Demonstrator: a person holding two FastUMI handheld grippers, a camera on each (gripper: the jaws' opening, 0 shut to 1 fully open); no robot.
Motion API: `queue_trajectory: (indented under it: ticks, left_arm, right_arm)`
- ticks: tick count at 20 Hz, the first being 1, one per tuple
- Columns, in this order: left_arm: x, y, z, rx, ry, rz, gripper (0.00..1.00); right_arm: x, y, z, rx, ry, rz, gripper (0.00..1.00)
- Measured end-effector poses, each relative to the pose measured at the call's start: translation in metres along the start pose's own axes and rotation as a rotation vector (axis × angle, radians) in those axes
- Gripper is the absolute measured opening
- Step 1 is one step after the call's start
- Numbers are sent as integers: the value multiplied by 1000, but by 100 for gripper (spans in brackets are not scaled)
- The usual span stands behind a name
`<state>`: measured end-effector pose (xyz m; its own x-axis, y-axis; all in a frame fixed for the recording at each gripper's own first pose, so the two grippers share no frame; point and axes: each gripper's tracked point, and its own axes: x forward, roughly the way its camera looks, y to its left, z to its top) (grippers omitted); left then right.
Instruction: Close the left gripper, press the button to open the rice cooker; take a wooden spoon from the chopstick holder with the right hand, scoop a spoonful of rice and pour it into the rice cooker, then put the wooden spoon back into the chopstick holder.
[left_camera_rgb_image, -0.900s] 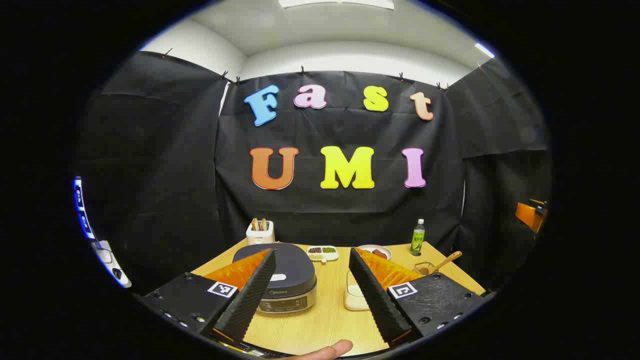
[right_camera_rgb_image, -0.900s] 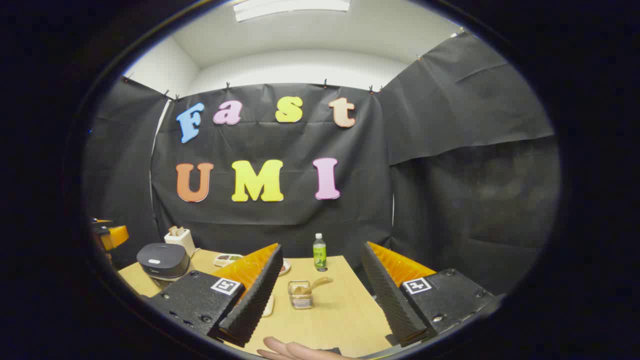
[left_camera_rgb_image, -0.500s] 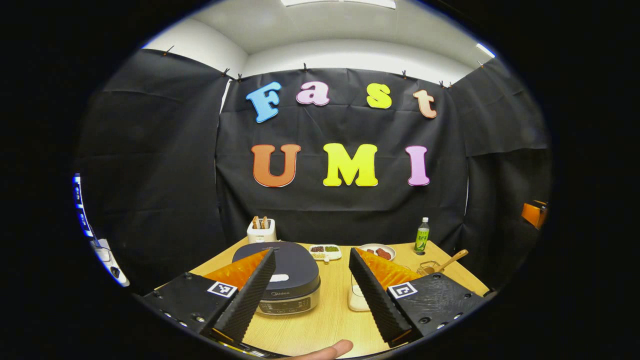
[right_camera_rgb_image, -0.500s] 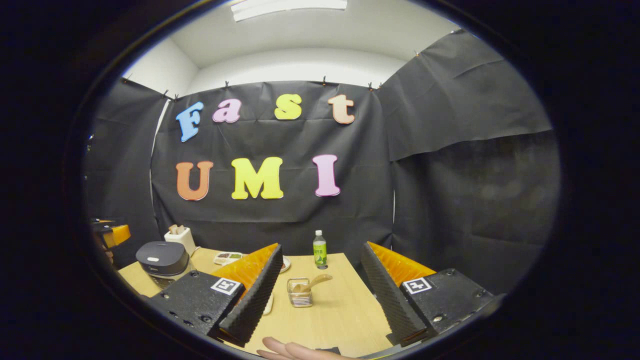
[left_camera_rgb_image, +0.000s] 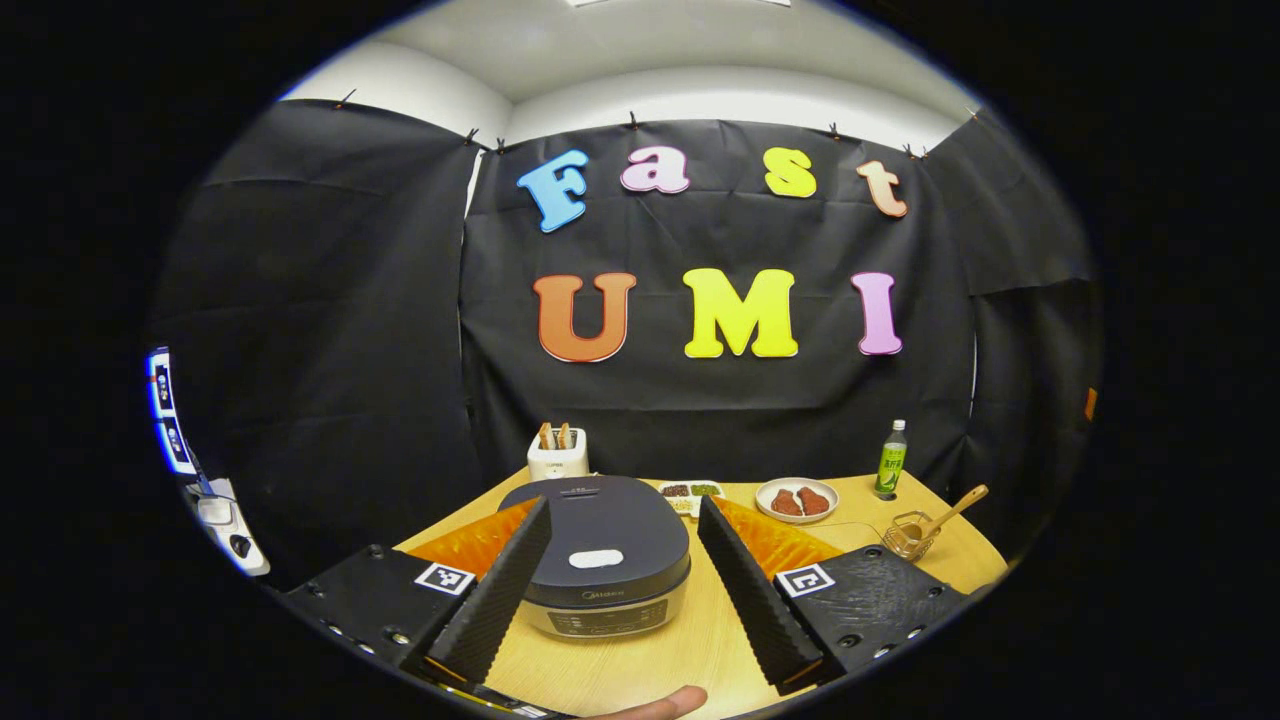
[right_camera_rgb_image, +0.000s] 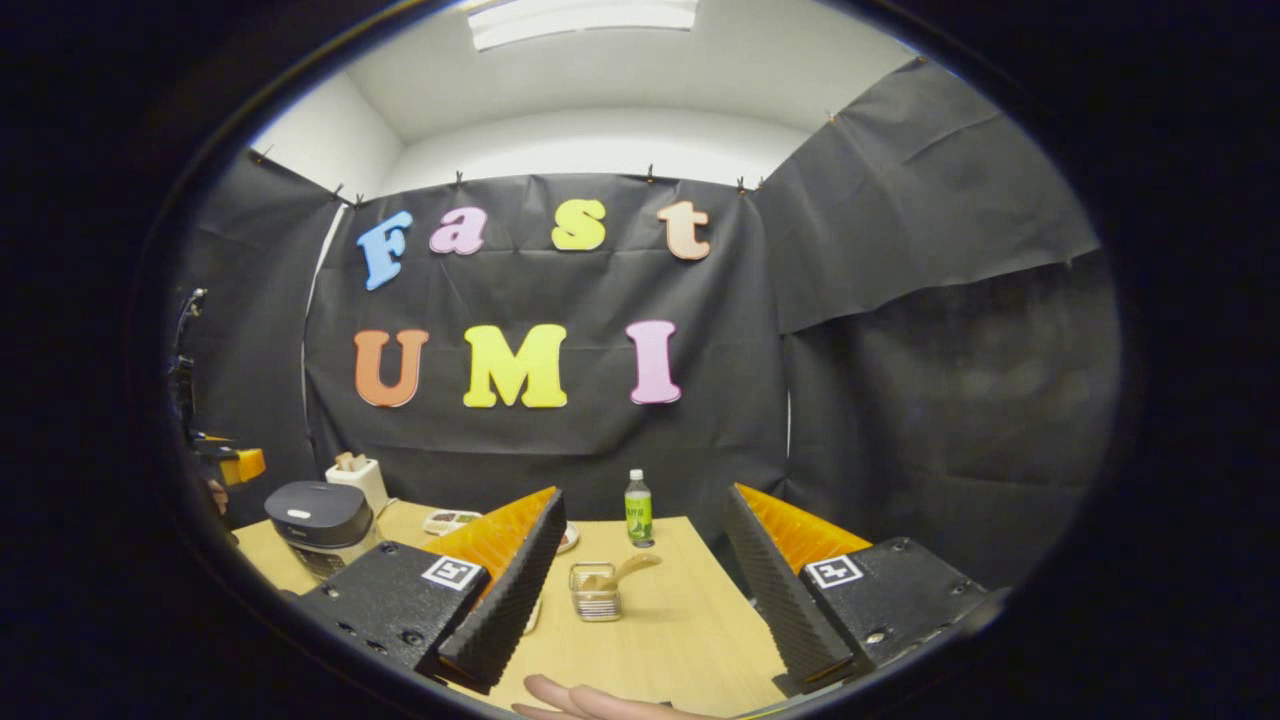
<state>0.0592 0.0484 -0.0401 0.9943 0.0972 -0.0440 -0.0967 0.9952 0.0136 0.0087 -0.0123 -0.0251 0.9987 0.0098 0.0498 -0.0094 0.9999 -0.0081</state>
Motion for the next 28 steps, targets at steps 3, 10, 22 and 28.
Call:
queue_trajectory:
  ticks: [3, 10, 22, 28]
  left_arm:
    - [15, 6, -17, -20, 55, 11, 89]
    - [50, 13, -54, -45, 191, 45, 40]
    - [100, 23, -106, -95, 367, 124, 0]
    - [106, 25, -117, -44, 387, 129, 0]
  right_arm:
    - [4, -3, -8, -5, -2, 1, 100]
    - [12, -11, -44, -12, 61, 9, 100]
    - [25, -39, -91, 5, 144, 4, 100]
    - [31, -53, -107, 16, 171, -14, 100]
